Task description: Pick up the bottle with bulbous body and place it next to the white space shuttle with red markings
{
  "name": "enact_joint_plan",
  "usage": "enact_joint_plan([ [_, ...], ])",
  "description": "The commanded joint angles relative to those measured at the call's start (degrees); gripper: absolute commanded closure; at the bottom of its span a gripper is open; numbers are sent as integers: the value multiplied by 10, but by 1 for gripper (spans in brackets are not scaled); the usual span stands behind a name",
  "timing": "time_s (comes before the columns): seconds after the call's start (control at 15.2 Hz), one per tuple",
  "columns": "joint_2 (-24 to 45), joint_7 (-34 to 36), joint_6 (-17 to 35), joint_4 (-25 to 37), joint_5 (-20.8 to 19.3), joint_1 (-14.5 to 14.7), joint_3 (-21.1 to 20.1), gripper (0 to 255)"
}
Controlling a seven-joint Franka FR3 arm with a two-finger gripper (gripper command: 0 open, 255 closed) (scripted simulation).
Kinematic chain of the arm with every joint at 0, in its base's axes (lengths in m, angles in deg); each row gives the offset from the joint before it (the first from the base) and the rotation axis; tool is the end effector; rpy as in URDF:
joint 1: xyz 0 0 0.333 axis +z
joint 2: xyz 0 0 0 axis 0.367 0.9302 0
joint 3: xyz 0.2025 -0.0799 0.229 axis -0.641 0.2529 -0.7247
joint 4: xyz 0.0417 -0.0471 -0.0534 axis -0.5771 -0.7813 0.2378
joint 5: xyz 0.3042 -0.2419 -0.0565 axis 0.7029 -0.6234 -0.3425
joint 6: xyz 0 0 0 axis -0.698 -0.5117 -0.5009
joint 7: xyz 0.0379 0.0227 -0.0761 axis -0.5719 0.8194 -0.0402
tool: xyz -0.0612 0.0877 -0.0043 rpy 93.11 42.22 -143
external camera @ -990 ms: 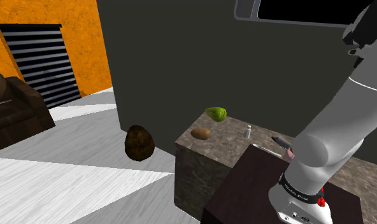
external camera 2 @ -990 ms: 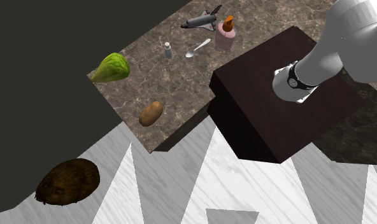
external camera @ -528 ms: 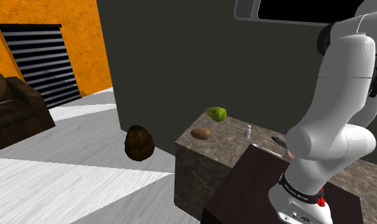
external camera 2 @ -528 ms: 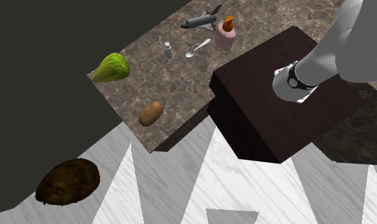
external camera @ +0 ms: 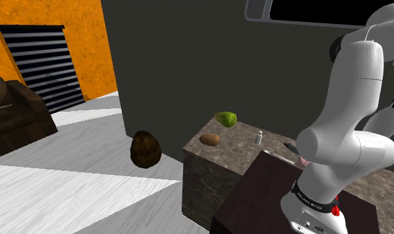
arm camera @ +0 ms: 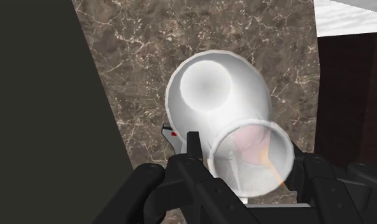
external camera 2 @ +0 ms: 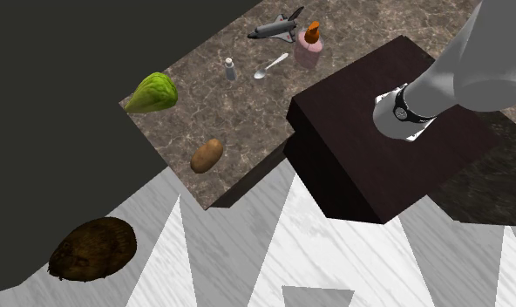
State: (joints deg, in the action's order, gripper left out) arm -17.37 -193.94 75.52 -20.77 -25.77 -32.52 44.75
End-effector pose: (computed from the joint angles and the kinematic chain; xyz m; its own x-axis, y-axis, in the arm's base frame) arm -0.1843 -0.6090 0.5001 0.9956 -0.0780 -0.0521 -0.0784 -0.9969 -0.0060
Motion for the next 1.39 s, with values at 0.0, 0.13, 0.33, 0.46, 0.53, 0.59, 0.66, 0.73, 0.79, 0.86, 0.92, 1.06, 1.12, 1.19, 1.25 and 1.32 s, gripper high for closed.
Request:
enact_joint_plan([
  [0.0,2,-3,14,-14,3,1,-2,255],
  [0.13,5,-5,28,-27,6,3,-4,255],
  [0.33,10,-8,49,-45,12,3,-8,255],
  [0.46,14,-11,62,-57,16,3,-11,255],
  [0.53,16,-12,69,-62,19,3,-13,255],
  [0.59,18,-14,75,-67,21,2,-15,255],
  [0.66,20,-15,81,-73,24,2,-17,255],
  [0.73,23,-17,88,-78,26,1,-19,255],
  [0.79,25,-18,94,-82,29,0,-21,255],
  [0.86,28,-20,100,-87,32,-1,-23,255],
  [0.92,30,-22,106,-92,35,-2,-26,255],
  [1.06,36,-25,119,-100,41,-4,-31,255],
  [1.12,39,-27,125,-104,44,-5,-33,255],
  [1.19,42,-29,130,-108,48,-7,-36,255],
  [1.25,45,-31,136,-112,51,-9,-39,255],
  [1.32,48,-32,142,-116,55,-10,-42,255],
])
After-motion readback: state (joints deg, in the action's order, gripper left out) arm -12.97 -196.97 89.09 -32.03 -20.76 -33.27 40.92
